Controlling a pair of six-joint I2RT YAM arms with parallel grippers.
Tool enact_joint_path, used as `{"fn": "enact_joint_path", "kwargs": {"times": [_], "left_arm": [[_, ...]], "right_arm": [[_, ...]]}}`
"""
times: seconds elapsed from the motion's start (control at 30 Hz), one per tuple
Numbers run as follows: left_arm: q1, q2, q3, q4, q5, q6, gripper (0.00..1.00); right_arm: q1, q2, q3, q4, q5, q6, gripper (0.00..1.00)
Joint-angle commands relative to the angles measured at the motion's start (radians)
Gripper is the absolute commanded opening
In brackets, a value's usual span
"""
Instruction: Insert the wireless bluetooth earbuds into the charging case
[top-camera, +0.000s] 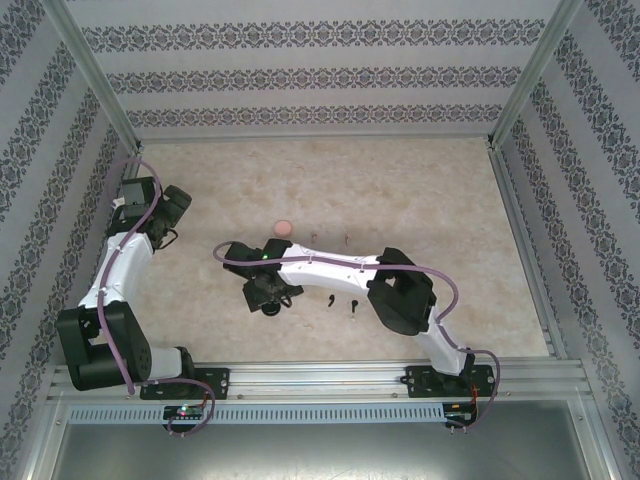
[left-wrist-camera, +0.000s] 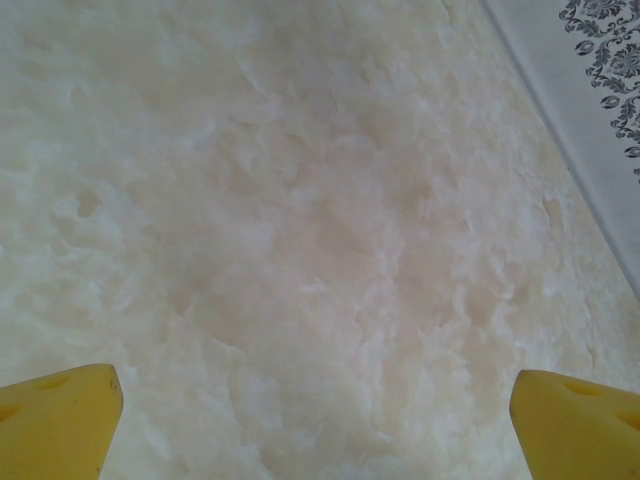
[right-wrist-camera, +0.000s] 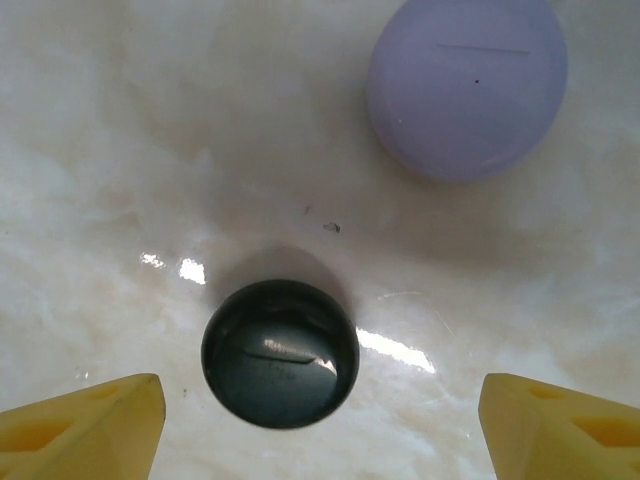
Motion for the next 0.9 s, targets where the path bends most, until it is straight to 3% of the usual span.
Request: {"fn": "enact_joint_path", "kwargs": {"times": [0.0,0.87], "left_arm": [[0.015,-0.002,-0.016,-0.004,0.013,-0.025,0.99],[0.016,0.008,-0.017,0.000,0.054,-0.045,0.99]], "right_arm": [[0.017,0.039,0.045,-0.035,-0.013,0.028,0.81],[0.026,0.147,0.089,-0.043,-0.012,0.084,0.69]]}}
